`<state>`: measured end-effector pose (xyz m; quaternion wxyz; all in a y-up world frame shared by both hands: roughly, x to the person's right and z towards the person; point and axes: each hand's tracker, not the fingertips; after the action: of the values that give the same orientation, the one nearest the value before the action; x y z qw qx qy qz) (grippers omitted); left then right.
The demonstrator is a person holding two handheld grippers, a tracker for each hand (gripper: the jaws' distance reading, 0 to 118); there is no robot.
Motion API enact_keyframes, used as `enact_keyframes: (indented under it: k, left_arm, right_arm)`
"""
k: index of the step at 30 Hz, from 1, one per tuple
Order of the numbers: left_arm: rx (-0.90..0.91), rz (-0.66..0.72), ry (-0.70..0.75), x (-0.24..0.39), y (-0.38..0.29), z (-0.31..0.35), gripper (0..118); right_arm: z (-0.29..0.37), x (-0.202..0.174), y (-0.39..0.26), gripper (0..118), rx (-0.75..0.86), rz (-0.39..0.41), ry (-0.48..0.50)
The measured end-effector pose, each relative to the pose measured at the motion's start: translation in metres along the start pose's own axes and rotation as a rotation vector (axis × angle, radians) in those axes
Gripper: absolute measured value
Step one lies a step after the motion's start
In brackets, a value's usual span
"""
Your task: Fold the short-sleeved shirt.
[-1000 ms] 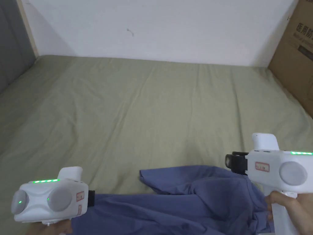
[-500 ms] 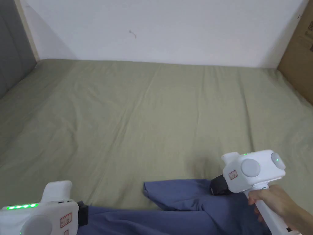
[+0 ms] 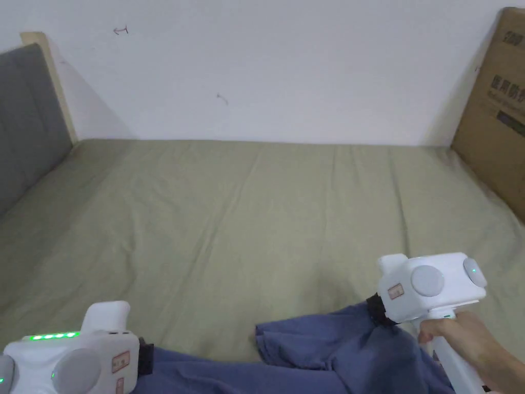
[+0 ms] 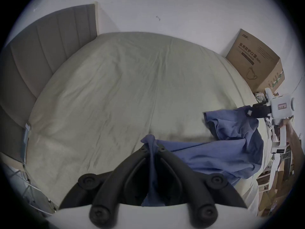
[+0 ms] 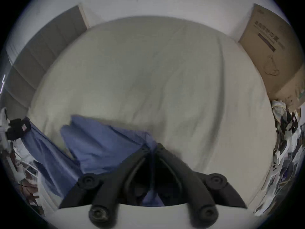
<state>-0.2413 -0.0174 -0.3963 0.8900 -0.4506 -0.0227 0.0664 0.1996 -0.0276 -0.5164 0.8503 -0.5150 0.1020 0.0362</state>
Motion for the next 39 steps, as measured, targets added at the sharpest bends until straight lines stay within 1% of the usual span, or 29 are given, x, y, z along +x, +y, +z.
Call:
enact_keyframes:
  k: [2,4,5,6,8,9,10,11,13,14,15,18,19,20,21,23,26,27,28,29,31,32,33,34,35,36,37,38,39]
  left_arm:
    - [0.031,0.009,0.003,0.003,0.014,0.012,2]
    - [0.077,-0.007,0.009,0.007,0.033,0.024,2]
    - [0.095,-0.039,0.014,0.01,0.047,0.029,2]
    - [0.121,-0.077,0.027,0.015,0.059,0.036,2]
    - [0.168,-0.091,0.06,0.026,0.088,0.054,2]
    - [0.213,-0.096,0.054,0.029,0.102,0.063,2]
    - [0.241,-0.103,0.058,0.032,0.115,0.071,2]
    - [0.264,-0.074,0.05,0.036,0.13,0.082,2]
    - [0.315,-0.059,0.043,0.041,0.158,0.097,2]
    - [0.326,-0.092,0.067,0.044,0.175,0.102,2]
    - [0.354,-0.104,0.09,0.048,0.19,0.108,2]
    - [0.421,-0.085,0.1,0.054,0.234,0.13,2]
    - [0.43,-0.089,0.092,0.06,0.244,0.135,2]
    - [0.455,-0.089,0.097,0.064,0.256,0.141,2]
    - [0.475,-0.087,0.104,0.068,0.269,0.147,2]
    - [0.515,-0.146,0.173,0.076,0.298,0.15,2]
    - [0.582,-0.171,0.197,0.086,0.345,0.161,2]
    - [0.602,-0.149,0.177,0.085,0.357,0.164,2]
    - [0.633,-0.132,0.174,0.086,0.368,0.167,2]
    - [0.649,-0.138,0.169,0.088,0.383,0.169,2]
    - [0.685,-0.153,0.182,0.093,0.409,0.173,2]
    - [0.692,-0.169,0.186,0.095,0.419,0.176,2]
    - [0.724,-0.159,0.185,0.098,0.43,0.18,2]
    - [0.751,-0.184,0.178,0.1,0.441,0.183,2]
    - [0.756,-0.198,0.181,0.099,0.457,0.183,2]
    - [0.766,-0.179,0.19,0.1,0.466,0.183,2]
    - [0.771,-0.203,0.203,0.101,0.471,0.184,2]
    - [0.817,-0.205,0.201,0.102,0.474,0.184,2]
    - [0.813,-0.238,0.214,0.101,0.478,0.185,2]
  right_arm:
    - [0.03,0.011,0.01,4,0.056,-0.022,-0.023]
    - [0.063,0.025,0.019,4,0.126,-0.056,-0.025]
    - [0.08,0.033,0.026,4,0.161,-0.075,-0.041]
    - [0.098,0.042,0.031,4,0.199,-0.102,-0.062]
    - [0.131,0.059,0.04,4,0.265,-0.16,-0.051]
    - [0.149,0.068,0.046,4,0.3,-0.196,-0.043]
    - [0.164,0.075,0.051,4,0.336,-0.215,-0.039]
    - [0.181,0.083,0.057,4,0.381,-0.251,-0.057]
    - [0.211,0.092,0.07,4,0.427,-0.255,-0.102]
    - [0.227,0.091,0.076,4,0.451,-0.263,-0.127]
    - [0.241,0.092,0.085,4,0.472,-0.253,-0.123]
    - [0.275,0.094,0.111,4,0.556,-0.292,-0.09]
    - [0.285,0.094,0.121,4,0.584,-0.307,-0.091]
    - [0.294,0.093,0.133,4,0.596,-0.303,-0.106]
    - [0.301,0.093,0.145,4,0.62,-0.306,-0.107]
    - [0.316,0.091,0.171,4,0.653,-0.303,-0.108]
    - [0.331,0.091,0.21,4,0.7,-0.298,-0.134]
    - [0.337,0.091,0.224,4,0.709,-0.302,-0.138]
    - [0.342,0.092,0.234,4,0.734,-0.314,-0.142]
    - [0.347,0.095,0.247,4,0.758,-0.347,-0.137]
    - [0.359,0.097,0.269,4,0.807,-0.37,-0.122]
    - [0.365,0.096,0.281,4,0.816,-0.369,-0.131]
    - [0.37,0.097,0.29,4,0.849,-0.366,-0.141]
    - [0.377,0.097,0.3,4,0.868,-0.369,-0.157]
    - [0.382,0.096,0.305,4,0.889,-0.373,-0.151]
    - [0.387,0.097,0.311,4,0.909,-0.383,-0.129]
    - [0.39,0.098,0.313,4,0.912,-0.387,-0.122]
    - [0.391,0.098,0.316,4,0.922,-0.387,-0.122]
    - [0.391,0.098,0.317,4,0.931,-0.387,-0.127]
